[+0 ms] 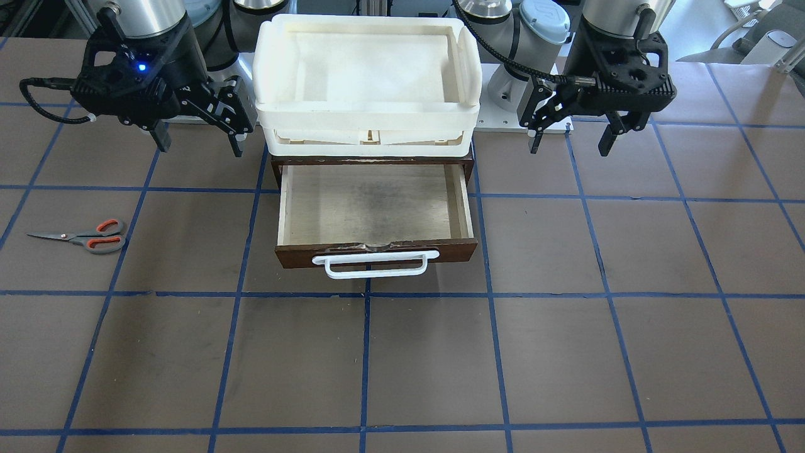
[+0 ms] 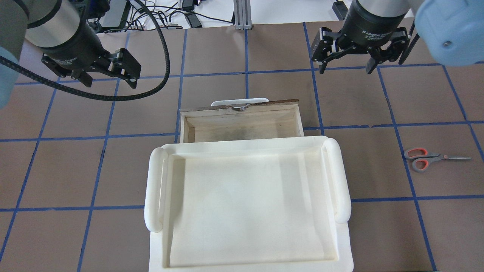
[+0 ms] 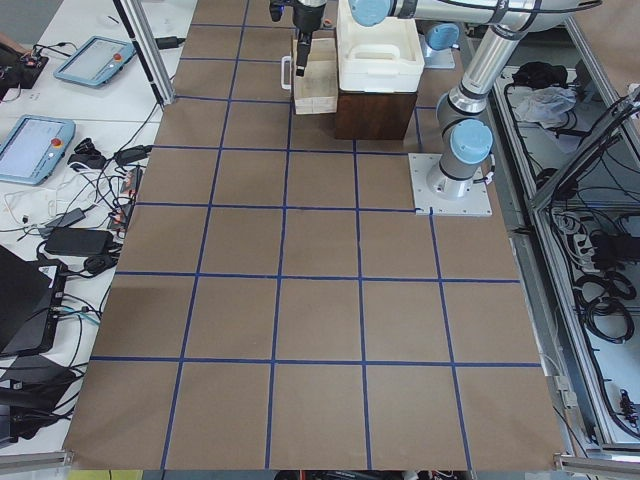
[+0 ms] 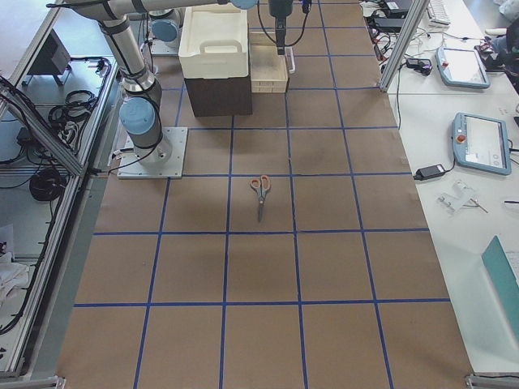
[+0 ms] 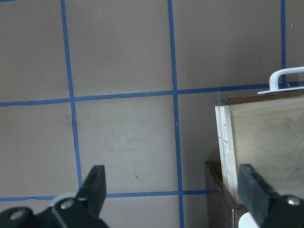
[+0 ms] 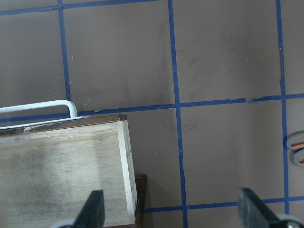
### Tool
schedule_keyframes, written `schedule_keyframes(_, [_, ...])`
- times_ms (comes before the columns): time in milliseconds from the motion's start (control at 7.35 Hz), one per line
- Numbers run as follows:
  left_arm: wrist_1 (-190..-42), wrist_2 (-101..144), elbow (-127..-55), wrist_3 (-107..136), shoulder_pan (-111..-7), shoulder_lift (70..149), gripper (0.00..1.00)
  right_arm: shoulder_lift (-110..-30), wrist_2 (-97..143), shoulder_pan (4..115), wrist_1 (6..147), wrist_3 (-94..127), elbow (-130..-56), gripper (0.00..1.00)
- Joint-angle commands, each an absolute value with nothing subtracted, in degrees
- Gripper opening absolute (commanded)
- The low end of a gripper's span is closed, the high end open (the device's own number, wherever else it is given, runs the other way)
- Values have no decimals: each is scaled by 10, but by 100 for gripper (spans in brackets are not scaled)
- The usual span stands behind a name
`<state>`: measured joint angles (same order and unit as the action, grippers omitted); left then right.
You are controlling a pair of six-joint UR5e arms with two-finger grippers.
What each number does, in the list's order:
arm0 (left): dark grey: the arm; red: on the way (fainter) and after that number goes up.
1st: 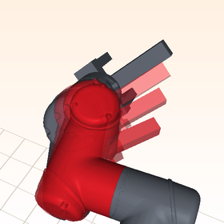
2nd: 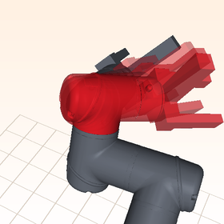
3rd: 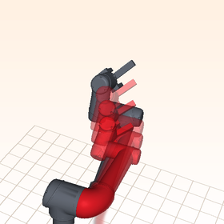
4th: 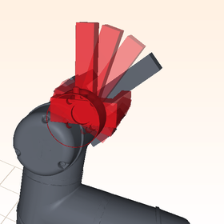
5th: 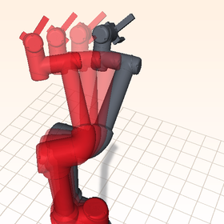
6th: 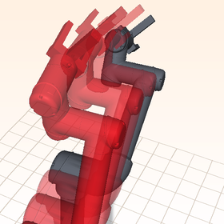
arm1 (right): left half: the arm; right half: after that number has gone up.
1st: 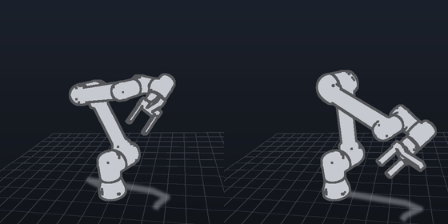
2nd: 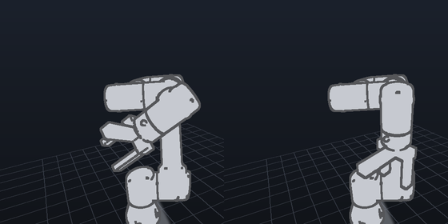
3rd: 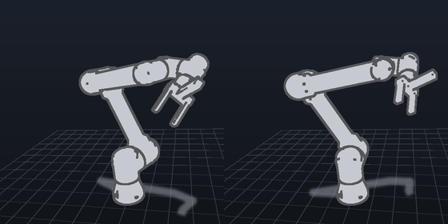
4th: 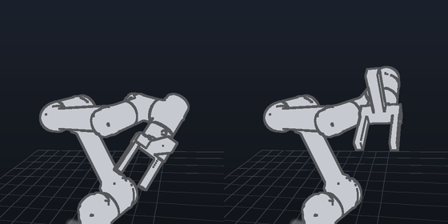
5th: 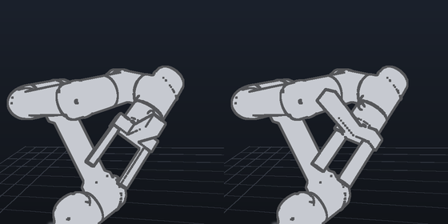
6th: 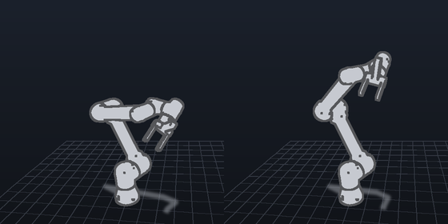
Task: Put scissors in drawer and close it
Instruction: 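Move the right gripper toward the orange-and-grey scissors beside the drawer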
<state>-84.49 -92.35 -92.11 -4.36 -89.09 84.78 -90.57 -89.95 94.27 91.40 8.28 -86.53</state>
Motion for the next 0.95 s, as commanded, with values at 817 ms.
schedule_keyframes(817, [-849,-924,-919,-44,-889,845,100,-908,-902,932,902,62,-863,100])
